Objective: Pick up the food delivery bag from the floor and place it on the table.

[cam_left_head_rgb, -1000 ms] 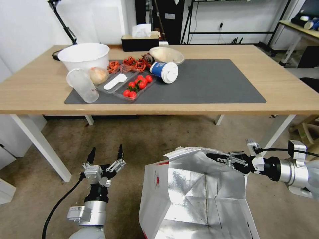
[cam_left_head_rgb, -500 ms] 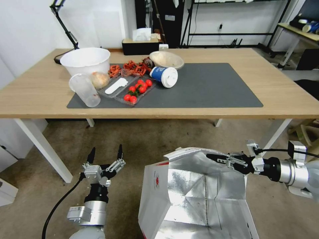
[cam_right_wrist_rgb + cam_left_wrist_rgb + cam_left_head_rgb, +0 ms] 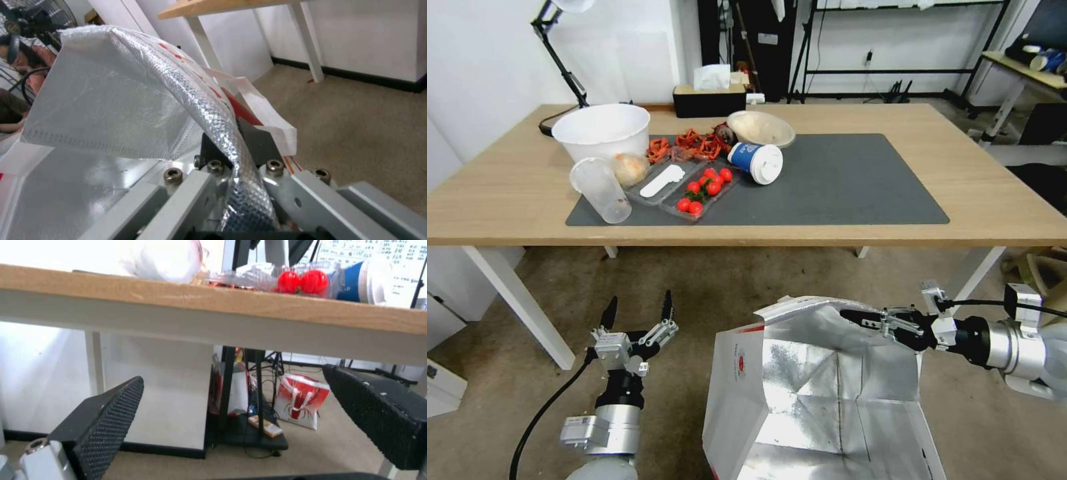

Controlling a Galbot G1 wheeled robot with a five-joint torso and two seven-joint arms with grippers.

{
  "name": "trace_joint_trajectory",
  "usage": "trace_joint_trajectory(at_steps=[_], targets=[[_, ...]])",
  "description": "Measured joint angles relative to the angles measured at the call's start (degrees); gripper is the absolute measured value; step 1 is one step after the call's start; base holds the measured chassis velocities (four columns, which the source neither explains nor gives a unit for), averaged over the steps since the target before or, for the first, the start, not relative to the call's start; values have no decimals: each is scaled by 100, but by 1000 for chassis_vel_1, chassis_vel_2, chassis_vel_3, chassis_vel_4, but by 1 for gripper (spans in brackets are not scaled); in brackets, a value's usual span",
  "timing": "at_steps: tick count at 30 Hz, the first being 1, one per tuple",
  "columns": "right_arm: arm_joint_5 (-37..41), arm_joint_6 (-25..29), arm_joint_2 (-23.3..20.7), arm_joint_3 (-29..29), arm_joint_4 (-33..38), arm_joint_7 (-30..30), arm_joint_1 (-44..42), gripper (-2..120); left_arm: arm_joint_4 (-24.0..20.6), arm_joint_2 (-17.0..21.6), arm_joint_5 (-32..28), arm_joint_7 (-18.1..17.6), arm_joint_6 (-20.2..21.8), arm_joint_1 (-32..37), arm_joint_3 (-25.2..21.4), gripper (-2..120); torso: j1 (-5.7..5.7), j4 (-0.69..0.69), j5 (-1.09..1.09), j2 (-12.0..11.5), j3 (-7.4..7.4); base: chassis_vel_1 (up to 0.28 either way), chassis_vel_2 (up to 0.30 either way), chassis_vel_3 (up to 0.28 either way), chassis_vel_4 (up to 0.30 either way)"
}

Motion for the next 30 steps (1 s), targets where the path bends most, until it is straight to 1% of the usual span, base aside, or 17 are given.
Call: trace_joint_trajectory(at_steps=[1,9,15,21,30], targets=[[0,0,0,0,0,0,0,0,0,0,0,0,0,0,0,100,0,0,0,0,0,0,0,0,0],[-1,8,-3,0,-35,-30,16,0,16,-16,16,-7,-1,1,9,100,90,0,0,220,129,0,0,0,0],[-9,10,1,0,-44,-43,12,0,21,-15,17,-20,1,1,12,100,127,0,0,312,187,0,0,0,0],[-39,12,20,-9,-45,-48,12,0,16,-6,17,-34,5,3,-1,100,208,0,0,505,299,0,0,0,0],[-42,13,13,-8,-35,-60,8,0,2,-11,22,-34,12,8,-1,100,288,0,0,714,426,0,0,0,0]])
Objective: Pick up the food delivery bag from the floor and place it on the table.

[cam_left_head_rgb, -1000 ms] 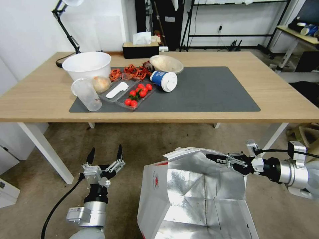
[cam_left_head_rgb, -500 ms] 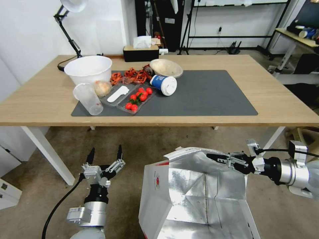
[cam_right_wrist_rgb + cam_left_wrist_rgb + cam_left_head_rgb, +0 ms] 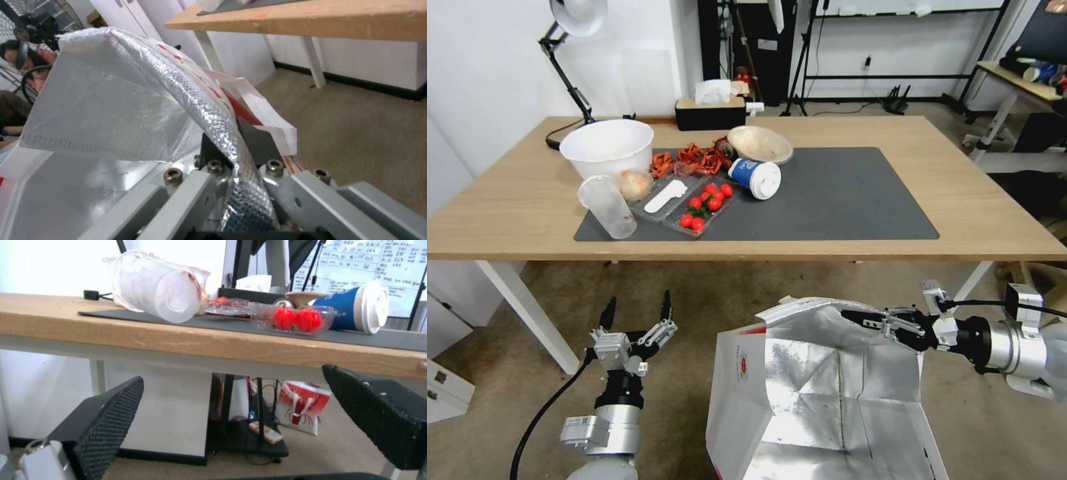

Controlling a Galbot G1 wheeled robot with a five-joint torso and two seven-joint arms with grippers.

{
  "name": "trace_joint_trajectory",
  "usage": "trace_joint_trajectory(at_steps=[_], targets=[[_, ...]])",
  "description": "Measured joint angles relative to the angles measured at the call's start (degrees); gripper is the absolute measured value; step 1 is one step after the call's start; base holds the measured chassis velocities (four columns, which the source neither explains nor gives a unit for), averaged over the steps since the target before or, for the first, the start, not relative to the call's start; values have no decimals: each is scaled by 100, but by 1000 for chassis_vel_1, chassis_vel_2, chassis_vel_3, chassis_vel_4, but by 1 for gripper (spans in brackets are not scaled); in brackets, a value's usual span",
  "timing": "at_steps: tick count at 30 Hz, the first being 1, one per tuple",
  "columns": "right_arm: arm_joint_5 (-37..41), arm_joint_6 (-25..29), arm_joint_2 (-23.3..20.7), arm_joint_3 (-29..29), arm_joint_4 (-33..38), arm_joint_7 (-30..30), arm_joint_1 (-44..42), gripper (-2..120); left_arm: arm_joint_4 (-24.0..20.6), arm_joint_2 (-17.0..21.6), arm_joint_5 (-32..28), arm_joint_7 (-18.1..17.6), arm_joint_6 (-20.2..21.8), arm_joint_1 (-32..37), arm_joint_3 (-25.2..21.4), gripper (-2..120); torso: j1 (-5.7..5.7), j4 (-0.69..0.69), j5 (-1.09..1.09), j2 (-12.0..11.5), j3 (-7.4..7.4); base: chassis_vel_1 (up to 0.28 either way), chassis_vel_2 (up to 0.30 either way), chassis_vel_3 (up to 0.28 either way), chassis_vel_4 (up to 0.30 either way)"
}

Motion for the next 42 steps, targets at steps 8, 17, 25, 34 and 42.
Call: trace_joint_trajectory(at_steps=[8,17,25,34,42], targets=[[-3,0,4,0,6,-5,-5,0,-2,6,-6,0,1,5,-5,100,84,0,0,200,115,0,0,0,0],[-15,-1,20,0,8,-11,-8,0,-10,12,-8,0,-2,5,-13,100,187,0,0,440,254,0,0,0,0],[-25,-4,38,0,11,-36,-14,0,-23,12,-4,0,-2,7,-14,100,266,0,0,621,355,0,0,0,0],[-53,-5,63,6,25,-54,-38,0,-84,17,-10,-26,2,55,-4,100,383,0,0,898,515,0,0,0,0],[-53,-5,63,12,43,-56,-45,0,-73,3,3,-31,-6,56,-6,100,467,0,0,1095,628,0,0,0,0]])
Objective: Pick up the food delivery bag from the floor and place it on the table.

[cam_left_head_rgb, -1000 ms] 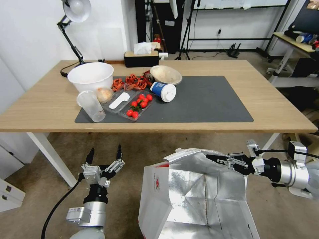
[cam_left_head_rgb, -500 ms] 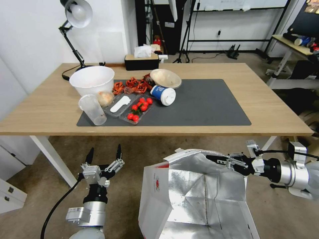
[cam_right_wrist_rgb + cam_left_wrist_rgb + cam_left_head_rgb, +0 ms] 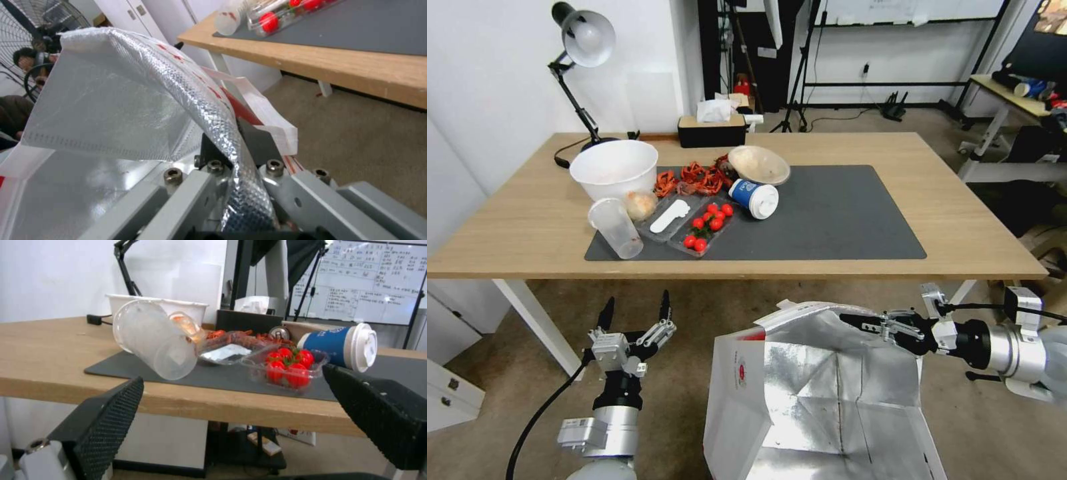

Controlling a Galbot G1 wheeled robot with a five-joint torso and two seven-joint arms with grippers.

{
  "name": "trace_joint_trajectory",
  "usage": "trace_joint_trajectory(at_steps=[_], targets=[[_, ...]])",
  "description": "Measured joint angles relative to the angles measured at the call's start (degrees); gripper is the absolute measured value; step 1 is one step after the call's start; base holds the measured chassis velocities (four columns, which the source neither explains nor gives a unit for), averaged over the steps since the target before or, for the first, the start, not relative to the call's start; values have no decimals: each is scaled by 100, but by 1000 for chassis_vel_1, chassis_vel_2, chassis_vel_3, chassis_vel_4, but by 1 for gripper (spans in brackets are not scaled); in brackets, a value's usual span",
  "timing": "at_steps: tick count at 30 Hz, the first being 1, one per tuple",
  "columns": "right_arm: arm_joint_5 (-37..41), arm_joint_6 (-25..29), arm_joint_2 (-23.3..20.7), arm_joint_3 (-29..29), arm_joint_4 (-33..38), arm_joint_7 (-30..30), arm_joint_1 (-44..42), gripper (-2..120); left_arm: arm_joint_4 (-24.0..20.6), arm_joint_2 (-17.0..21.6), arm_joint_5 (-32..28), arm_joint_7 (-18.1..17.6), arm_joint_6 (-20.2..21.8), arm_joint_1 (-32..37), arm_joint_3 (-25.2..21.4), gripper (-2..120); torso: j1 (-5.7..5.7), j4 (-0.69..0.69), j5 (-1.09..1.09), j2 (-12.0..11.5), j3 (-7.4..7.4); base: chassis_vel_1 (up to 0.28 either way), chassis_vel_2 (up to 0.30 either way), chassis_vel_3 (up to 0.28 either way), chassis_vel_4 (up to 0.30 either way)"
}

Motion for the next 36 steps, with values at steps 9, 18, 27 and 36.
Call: trace_joint_trajectory(at_steps=[9,18,27,36], targets=[[-1,0,-7,3,4,0,-7,0,24,6,-19,2,-6,-9,0,100,105,0,0,242,137,0,0,0,0],[-1,1,-6,7,9,2,-16,0,11,6,-23,-1,-6,-21,-1,100,213,0,0,490,277,0,0,0,0],[-2,2,-5,7,2,6,-11,0,99,-6,0,-123,-90,-52,-14,100,320,0,-1,735,415,0,0,0,0],[-14,4,21,-5,-3,5,-19,0,104,-8,-42,-158,-156,-50,-12,100,339,0,0,779,440,0,0,0,0]])
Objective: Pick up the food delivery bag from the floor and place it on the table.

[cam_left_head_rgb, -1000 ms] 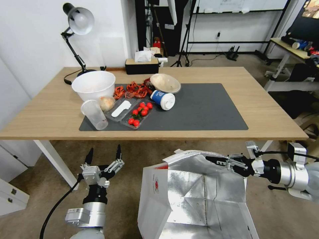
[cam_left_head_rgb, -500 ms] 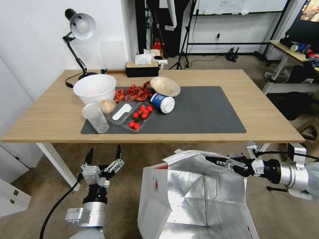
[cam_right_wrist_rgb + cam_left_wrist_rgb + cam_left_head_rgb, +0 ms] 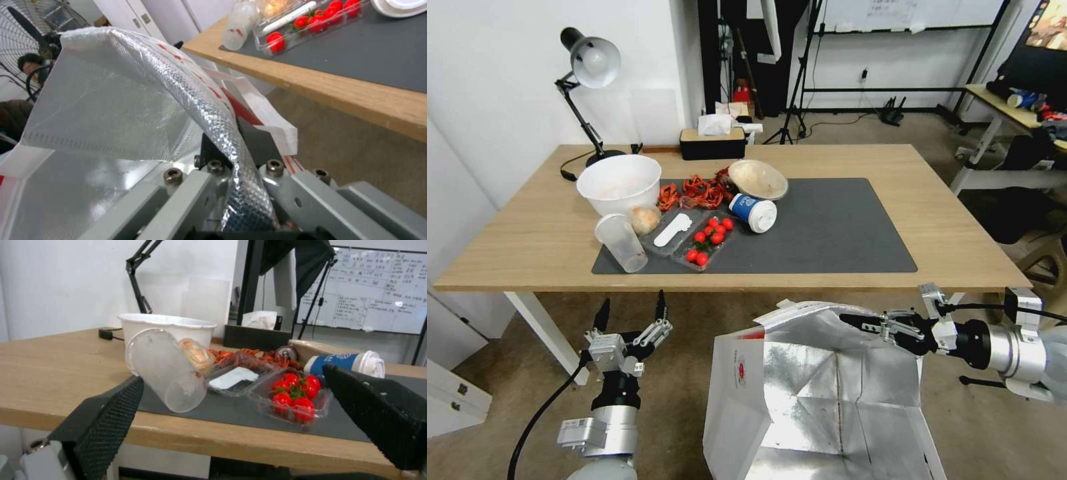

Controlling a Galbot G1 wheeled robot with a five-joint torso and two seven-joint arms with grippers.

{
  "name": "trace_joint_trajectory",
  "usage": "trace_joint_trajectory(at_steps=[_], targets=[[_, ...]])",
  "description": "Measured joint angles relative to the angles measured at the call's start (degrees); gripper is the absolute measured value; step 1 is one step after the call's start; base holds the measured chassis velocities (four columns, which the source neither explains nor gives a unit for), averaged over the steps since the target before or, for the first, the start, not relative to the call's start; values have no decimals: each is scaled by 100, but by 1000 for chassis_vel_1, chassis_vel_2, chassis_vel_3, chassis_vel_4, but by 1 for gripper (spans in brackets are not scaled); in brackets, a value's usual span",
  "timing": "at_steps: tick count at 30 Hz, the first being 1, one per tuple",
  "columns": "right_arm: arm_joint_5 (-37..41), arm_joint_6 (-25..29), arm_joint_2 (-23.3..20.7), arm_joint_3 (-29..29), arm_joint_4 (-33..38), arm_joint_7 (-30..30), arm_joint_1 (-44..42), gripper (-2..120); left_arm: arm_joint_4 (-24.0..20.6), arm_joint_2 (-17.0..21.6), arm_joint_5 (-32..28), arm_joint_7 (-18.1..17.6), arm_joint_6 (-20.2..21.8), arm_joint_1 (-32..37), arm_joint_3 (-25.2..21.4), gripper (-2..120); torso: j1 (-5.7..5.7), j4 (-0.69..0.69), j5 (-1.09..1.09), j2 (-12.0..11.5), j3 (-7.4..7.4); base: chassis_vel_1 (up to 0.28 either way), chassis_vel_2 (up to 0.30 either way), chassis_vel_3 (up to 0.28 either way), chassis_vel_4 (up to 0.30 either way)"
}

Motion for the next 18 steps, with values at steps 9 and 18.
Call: trace_joint_trajectory(at_steps=[9,18], targets=[[-17,0,27,5,12,-28,-28,0,-8,-15,4,-59,-45,4,5,100,-10,0,0,-25,-14,0,0,0,0],[64,-9,-36,71,56,-112,-42,0,-51,-5,14,-35,-49,23,-30,100,-19,0,0,-44,-25,0,0,0,0]])
